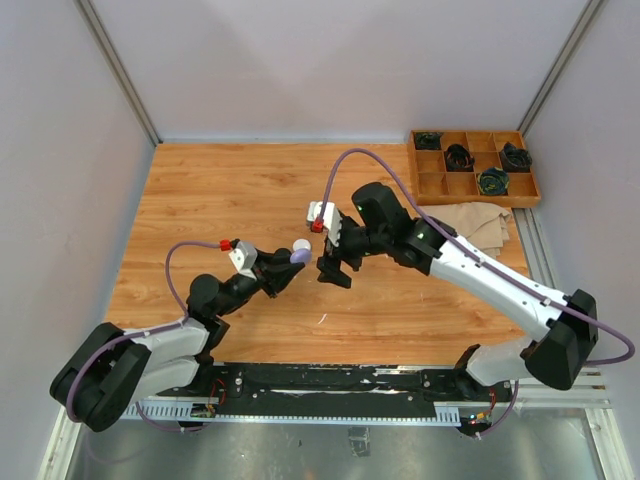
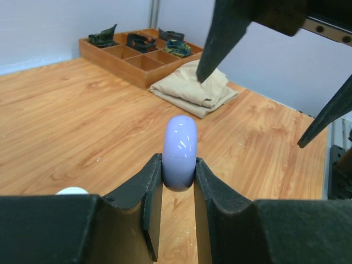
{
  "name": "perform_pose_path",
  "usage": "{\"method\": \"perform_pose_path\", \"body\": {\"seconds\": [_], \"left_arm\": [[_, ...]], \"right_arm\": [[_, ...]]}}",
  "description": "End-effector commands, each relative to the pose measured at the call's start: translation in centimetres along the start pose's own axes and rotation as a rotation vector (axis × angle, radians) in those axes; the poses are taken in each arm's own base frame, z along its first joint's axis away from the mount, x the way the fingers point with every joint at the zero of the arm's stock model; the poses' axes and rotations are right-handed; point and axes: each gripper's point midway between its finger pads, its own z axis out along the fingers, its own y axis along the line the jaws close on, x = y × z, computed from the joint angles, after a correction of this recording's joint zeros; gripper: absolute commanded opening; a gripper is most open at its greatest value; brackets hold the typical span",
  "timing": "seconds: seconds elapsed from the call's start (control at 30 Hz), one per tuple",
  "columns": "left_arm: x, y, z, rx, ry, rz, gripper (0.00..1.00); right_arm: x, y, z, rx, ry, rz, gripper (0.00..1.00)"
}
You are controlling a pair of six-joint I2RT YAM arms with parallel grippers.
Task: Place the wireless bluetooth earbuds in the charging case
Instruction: Close the charging case, then place the charging case at the center of the board.
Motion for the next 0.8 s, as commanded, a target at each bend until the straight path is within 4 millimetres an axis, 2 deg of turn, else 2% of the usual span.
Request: {"method": "perform_pose_path", "body": {"seconds": [0.0, 0.13, 0.27, 0.53, 0.6, 0.77], "left_arm": [[-0.3, 1.9, 1.0, -0.105, 0.011, -0.068, 0.00], [-0.6, 3.1, 1.2, -0.195, 0.015, -0.142, 0.00], [0.6, 5.6, 0.1, -0.396, 0.062, -0.287, 0.00], [4.3, 7.9, -4.0, -0.681, 0.169, -0.466, 0.03], [5.2, 8.4, -4.7, -0.725, 0.193, -0.504, 0.04], [7.1, 9.1, -5.8, -0.780, 0.221, -0.616, 0.04]], "right_arm": [[1.4, -4.0, -2.0, 0.318, 0.039, 0.103, 0.91], [3.7, -5.5, -3.6, 0.496, 0.071, 0.201, 0.92], [5.8, -5.7, -5.4, 0.616, 0.074, 0.275, 0.92], [9.3, -5.3, -8.3, 0.795, -0.044, 0.349, 0.98], [10.0, -5.2, -9.2, 0.840, -0.066, 0.356, 1.00], [12.1, -5.1, -10.7, 0.941, -0.144, 0.388, 0.99]]}}
